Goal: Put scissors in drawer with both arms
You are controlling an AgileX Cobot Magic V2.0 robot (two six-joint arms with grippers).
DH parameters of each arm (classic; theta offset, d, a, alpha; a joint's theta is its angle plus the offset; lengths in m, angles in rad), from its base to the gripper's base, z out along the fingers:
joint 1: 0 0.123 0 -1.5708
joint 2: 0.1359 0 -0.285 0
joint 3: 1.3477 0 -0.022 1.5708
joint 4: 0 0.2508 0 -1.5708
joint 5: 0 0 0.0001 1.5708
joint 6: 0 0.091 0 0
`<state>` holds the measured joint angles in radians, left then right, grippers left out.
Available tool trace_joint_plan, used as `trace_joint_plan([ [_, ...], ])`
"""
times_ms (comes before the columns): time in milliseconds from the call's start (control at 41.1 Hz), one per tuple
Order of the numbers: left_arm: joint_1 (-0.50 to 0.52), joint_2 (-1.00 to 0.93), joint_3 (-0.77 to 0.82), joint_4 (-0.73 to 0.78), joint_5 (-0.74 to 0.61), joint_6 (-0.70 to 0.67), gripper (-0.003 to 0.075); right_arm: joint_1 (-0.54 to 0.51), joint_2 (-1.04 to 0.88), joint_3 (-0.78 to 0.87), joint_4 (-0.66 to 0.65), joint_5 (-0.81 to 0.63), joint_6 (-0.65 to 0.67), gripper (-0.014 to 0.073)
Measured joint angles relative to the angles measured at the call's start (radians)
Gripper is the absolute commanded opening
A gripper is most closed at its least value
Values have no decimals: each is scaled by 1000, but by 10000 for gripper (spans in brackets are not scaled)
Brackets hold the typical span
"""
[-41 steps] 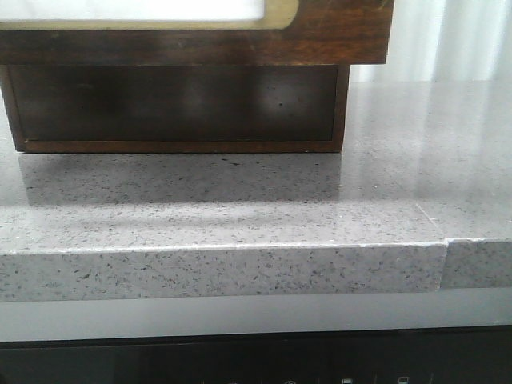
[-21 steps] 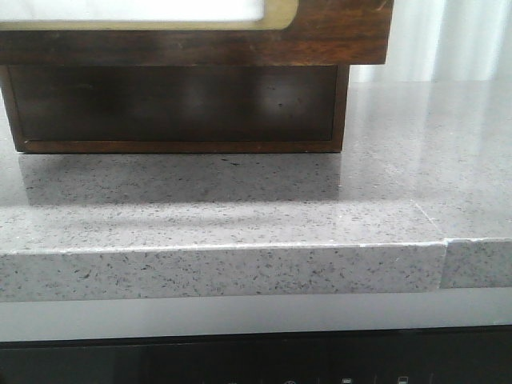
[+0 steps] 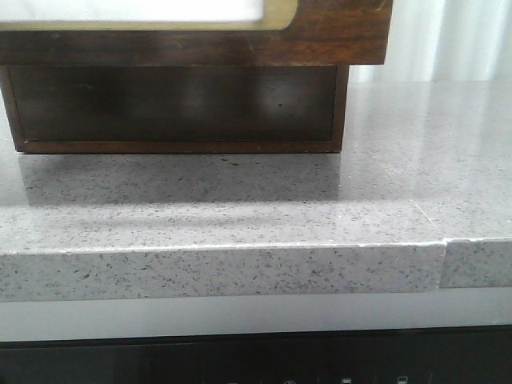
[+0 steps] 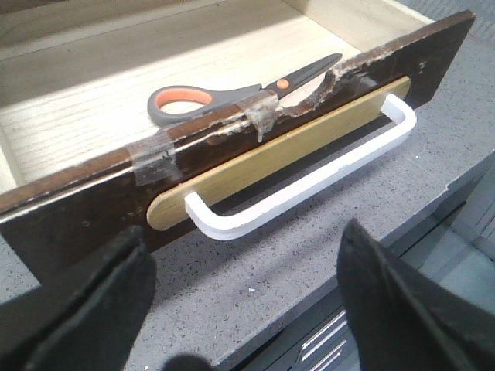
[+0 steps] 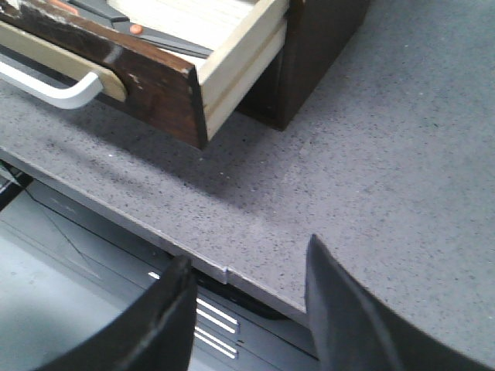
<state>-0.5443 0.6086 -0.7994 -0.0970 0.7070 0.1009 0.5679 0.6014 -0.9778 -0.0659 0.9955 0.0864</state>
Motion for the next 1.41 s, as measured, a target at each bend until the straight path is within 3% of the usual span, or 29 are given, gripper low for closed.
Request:
trace_joint_plan([
  [268, 0, 0, 0, 0, -1, -1, 122, 0, -18, 12, -10, -8, 0, -20],
  [341, 0, 0, 0, 0, -2, -1, 43, 0, -18, 12, -10, -8, 0, -74],
  [414, 0, 0, 0, 0, -2, -1, -22, 0, -18, 12, -10, -8, 0, -68],
  [1119, 2, -12, 0, 0, -3, -1, -20, 0, -18, 12, -10, 6, 0, -69],
  [1265, 83, -64, 35, 25, -32, 1, -20, 0, -18, 12, -10, 7, 0, -69],
  [1411, 196, -156, 157, 44, -145, 2, -20, 0, -18, 12, -10, 7, 0, -69],
])
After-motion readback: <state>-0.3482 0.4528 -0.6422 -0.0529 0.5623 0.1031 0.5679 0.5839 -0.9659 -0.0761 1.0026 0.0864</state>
